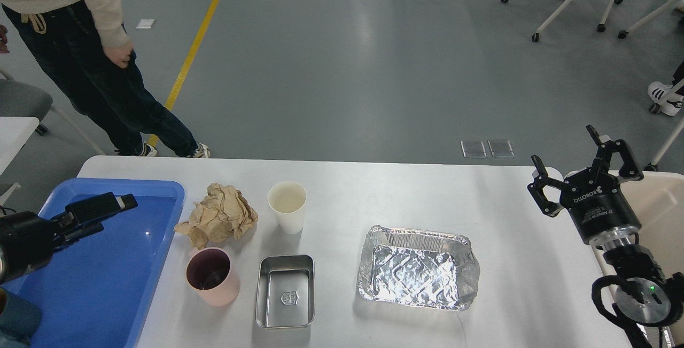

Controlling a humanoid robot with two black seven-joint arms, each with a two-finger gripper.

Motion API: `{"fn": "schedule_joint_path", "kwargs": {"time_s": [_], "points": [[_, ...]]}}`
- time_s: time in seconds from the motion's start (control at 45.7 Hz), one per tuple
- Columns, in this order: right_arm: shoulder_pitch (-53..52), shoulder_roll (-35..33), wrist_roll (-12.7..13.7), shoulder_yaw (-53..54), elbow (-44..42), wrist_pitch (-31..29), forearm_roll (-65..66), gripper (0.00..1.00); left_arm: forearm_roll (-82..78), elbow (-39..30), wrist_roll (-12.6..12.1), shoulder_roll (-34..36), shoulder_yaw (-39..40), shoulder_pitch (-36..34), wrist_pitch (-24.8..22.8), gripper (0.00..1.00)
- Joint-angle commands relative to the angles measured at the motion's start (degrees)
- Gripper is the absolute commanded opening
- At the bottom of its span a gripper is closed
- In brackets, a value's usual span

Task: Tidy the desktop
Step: 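Move the left gripper down toward the pink mug, then grasp the pink mug with the left gripper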

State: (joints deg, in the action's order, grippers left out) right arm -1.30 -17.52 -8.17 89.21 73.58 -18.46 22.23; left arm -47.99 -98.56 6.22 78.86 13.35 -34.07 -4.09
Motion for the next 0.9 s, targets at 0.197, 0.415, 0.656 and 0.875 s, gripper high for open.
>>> {"fn": "schedule_joint_path", "kwargs": {"time_s": [0.197,0.415,0.656,0.875], "points": [[0.07,0.12,0.00,0.00,0.07,0.00,1.15,1.00,-5.35,0.39,-2.00,-3.27,-1.31,0.67,-0.04,0.97],[0.51,-0.05,-0.09,0.09,0.07,0.00,2.20,1.00,-13.44,4.51,-2.61,-10.39,-3.50,0.50,-0.04,0.97],[0.42,0.12,-0.09,0.09,0.16,0.00,2.29,1.00,-16.96,10.05,-4.11,-17.51,-5.79,0.50,0.13,0.92],[0.34,-0.05,-0.09,0.09,0.07,0.00,2.29,1.00,-17.04,14.80,-4.20,-23.05,-7.29,0.32,0.31,0.87]]}}
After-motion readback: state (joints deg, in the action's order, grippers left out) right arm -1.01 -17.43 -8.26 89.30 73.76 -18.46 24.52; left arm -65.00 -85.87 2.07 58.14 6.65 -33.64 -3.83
